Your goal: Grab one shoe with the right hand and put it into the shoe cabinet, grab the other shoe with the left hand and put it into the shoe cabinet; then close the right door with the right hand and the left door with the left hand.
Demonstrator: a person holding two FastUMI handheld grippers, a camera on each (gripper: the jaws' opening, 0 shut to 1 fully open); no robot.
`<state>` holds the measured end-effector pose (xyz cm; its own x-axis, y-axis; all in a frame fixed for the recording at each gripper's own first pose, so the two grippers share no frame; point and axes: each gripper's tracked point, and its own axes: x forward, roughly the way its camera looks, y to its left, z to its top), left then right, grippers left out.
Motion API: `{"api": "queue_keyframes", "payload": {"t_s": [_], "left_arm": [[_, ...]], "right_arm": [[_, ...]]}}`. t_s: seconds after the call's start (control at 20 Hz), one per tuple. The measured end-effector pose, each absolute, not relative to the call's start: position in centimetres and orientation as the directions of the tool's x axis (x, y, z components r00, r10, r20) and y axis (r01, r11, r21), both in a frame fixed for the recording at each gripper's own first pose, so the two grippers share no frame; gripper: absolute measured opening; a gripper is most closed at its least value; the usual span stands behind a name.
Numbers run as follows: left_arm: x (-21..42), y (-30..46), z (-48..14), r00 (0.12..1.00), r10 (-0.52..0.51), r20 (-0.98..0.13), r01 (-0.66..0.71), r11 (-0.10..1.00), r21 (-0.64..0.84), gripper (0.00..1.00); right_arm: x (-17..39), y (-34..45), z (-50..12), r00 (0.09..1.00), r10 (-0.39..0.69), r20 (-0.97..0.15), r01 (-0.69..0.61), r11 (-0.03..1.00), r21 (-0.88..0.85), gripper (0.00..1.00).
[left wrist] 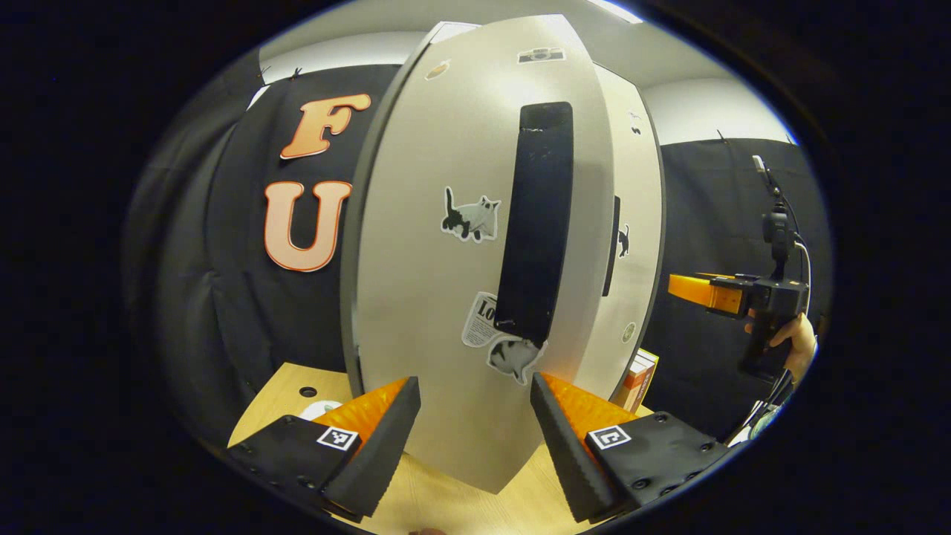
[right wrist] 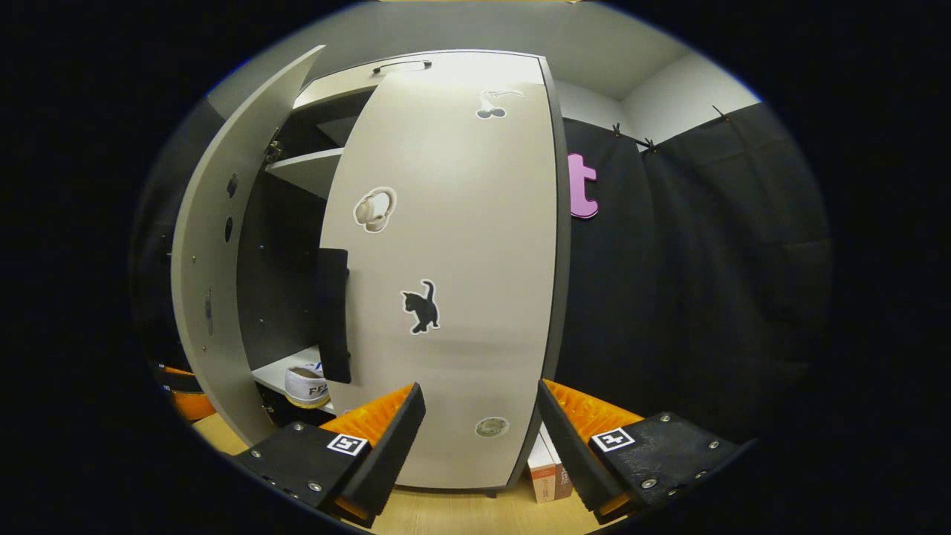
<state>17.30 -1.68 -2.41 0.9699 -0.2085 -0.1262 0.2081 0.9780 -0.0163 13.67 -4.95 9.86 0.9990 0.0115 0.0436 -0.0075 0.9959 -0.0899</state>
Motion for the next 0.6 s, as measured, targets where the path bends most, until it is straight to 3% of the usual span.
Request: {"api": "queue_keyframes", "payload": {"t_s": [0.6], "left_arm": [[23.2,-4.2,-4.4,0.984,-0.133,-0.118,0.139,0.989,0.041,0.97]], "right_arm": [[13.5,-10.9,11.3,0.997,-0.055,0.058,0.059,0.996,-0.068,0.94]]}}
